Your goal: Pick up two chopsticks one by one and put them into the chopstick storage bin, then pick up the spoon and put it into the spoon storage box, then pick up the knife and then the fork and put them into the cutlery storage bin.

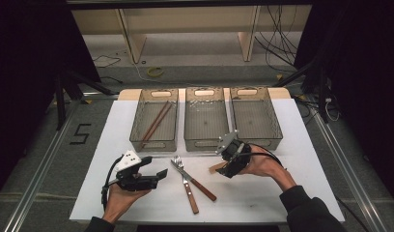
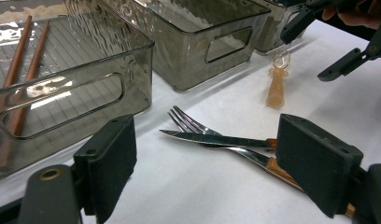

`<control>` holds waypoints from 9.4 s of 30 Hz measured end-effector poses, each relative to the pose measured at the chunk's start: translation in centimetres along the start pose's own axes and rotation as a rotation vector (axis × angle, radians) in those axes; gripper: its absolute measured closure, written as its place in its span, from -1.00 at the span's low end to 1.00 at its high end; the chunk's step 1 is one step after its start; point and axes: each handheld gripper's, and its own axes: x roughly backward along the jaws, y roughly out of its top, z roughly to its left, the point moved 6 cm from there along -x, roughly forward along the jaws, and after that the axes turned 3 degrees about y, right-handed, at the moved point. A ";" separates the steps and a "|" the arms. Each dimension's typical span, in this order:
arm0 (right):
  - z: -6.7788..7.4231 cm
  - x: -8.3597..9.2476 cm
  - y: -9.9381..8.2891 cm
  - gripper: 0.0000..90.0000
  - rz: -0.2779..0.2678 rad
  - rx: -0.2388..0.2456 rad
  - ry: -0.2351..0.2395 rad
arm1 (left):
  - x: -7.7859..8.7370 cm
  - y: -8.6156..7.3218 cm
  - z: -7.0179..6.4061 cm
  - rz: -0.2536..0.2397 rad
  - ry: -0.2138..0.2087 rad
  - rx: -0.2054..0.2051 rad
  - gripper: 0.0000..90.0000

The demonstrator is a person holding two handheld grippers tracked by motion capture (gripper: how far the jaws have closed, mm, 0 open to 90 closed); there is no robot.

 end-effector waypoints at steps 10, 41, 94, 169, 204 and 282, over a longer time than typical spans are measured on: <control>-0.8 -0.8 0.4 -0.31 0.023 0.019 0.011 | -0.1 -0.1 -0.1 0.000 -0.002 -0.006 -0.56; -0.8 -4.1 -0.7 0.15 0.149 0.105 0.117 | -0.1 -0.3 -0.1 0.012 -0.009 -0.004 -0.55; -2.5 2.5 2.9 0.68 -0.201 -0.186 -0.027 | 0.5 -0.4 0.9 -0.048 0.008 0.005 -0.55; -12.3 0.3 9.3 0.67 -0.385 -0.568 -0.172 | 0.8 -0.2 1.0 -0.084 0.023 0.002 -0.57; -4.7 2.8 8.2 -0.21 -0.362 -0.487 -0.056 | 0.9 -0.2 1.1 -0.087 0.029 0.005 -0.59; 7.1 -3.7 2.4 -0.13 -0.024 -0.397 0.097 | 1.0 -0.1 1.2 -0.088 0.036 -0.004 -0.60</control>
